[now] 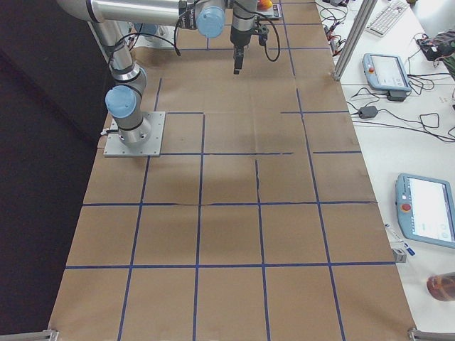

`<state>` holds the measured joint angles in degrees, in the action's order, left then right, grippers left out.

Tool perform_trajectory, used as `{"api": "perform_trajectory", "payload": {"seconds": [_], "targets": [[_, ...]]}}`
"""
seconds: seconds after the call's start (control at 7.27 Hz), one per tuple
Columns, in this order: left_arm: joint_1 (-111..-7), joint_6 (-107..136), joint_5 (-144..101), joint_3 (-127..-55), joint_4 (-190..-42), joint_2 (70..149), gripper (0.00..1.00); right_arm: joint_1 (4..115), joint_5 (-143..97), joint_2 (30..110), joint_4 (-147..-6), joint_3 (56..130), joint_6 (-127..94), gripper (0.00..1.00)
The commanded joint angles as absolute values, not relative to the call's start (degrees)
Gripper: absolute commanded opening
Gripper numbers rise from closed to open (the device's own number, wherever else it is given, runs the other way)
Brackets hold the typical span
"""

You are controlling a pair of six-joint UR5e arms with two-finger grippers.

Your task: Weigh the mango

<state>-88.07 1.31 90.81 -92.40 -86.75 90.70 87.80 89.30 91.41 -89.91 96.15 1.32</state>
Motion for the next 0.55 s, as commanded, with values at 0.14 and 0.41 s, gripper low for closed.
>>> {"api": "perform_trajectory", "payload": {"seconds": [0.14,0.41], "targets": [[-88.1,1.7,90.9,-92.2,-86.7,90.7,1.00,87.8,89.3,91.4,-89.9,96.2,1.3,1.00],[-88.1,1.8,90.8,-92.2,-86.7,90.7,1.00,87.8,89.3,91.4,-89.9,96.2,1.3,1.00]]}}
